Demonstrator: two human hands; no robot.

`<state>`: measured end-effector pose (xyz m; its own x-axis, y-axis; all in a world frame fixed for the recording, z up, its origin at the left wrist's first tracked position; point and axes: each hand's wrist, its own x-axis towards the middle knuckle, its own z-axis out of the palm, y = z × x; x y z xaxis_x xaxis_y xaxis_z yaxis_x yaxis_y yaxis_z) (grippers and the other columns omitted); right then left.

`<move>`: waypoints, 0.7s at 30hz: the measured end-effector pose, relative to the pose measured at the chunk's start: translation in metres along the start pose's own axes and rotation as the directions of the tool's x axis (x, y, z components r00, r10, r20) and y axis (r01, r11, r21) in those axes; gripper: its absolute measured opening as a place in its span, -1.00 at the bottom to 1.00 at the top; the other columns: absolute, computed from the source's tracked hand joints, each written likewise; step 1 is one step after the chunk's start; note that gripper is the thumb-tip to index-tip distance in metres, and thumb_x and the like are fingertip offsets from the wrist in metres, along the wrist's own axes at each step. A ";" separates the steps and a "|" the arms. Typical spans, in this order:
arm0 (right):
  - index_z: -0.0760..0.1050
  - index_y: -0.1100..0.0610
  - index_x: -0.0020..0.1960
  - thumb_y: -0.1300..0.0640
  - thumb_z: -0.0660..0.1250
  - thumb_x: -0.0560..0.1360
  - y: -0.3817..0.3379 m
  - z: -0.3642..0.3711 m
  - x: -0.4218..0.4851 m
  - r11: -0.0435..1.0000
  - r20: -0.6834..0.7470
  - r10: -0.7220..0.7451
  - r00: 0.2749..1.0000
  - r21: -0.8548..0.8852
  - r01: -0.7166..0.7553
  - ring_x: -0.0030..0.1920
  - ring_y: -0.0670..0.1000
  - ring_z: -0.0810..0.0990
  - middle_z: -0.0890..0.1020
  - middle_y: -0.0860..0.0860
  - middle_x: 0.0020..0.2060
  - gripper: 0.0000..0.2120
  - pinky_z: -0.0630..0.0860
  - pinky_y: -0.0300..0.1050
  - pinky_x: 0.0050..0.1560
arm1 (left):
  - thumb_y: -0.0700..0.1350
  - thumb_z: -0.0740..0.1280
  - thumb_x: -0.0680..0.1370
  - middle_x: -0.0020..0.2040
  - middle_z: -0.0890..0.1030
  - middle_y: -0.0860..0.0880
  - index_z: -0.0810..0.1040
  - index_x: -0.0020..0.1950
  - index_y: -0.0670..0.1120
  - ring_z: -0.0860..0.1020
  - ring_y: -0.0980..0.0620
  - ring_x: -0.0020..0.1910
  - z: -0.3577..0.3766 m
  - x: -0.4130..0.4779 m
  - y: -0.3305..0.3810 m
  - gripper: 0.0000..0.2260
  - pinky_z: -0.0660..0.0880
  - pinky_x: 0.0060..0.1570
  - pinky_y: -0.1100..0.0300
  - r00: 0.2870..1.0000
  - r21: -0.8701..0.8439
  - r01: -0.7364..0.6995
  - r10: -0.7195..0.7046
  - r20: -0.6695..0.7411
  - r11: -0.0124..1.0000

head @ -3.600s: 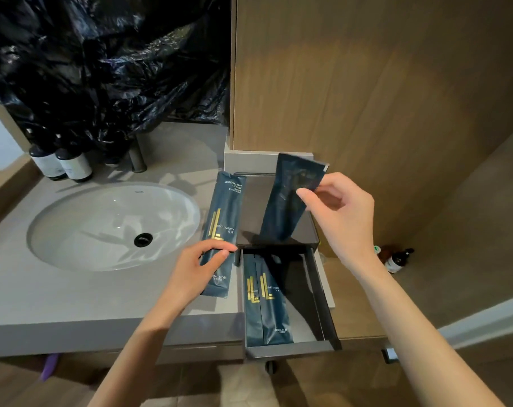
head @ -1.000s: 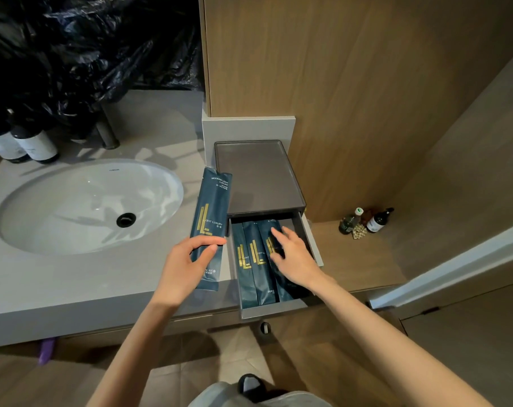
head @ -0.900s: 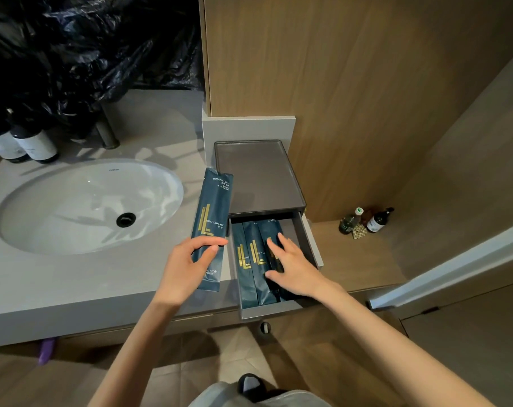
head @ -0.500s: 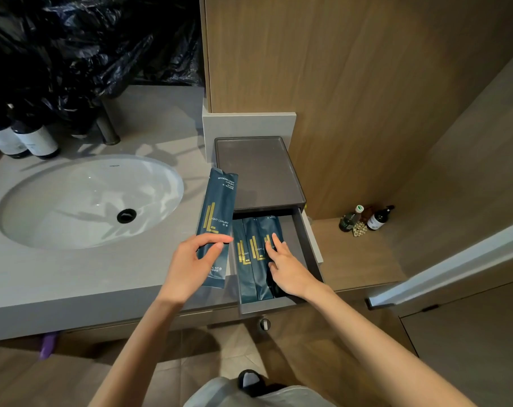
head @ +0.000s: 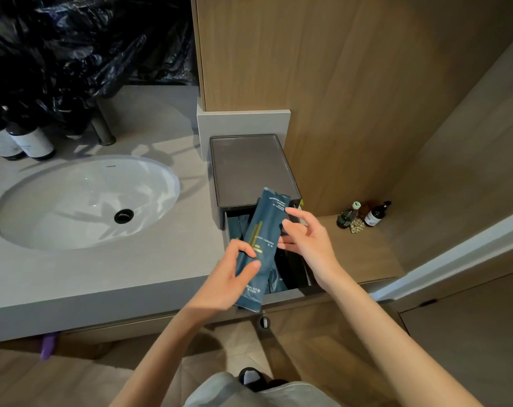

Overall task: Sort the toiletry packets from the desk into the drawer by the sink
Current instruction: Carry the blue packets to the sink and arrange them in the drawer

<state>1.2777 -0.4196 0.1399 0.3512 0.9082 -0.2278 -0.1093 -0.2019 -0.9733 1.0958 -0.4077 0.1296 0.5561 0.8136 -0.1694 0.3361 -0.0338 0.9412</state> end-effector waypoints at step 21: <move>0.53 0.05 0.25 0.13 0.31 0.54 0.020 -0.061 -0.002 0.789 -0.069 -0.137 0.988 -0.611 0.067 -0.04 -0.09 0.58 0.63 -0.04 0.13 -0.71 0.52 -0.20 0.01 | -0.16 0.41 0.50 0.06 0.63 -0.15 0.28 0.46 -0.17 0.62 0.10 -0.33 0.032 0.036 0.006 -0.42 0.62 -0.27 0.25 0.908 -0.209 0.420 -0.406 0.107 0.883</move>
<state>1.3318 -0.4481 0.1194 0.4259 0.8999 -0.0935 0.5051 -0.3222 -0.8007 1.1420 -0.3967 0.1194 0.4499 0.6900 -0.5670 0.3714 0.4328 0.8214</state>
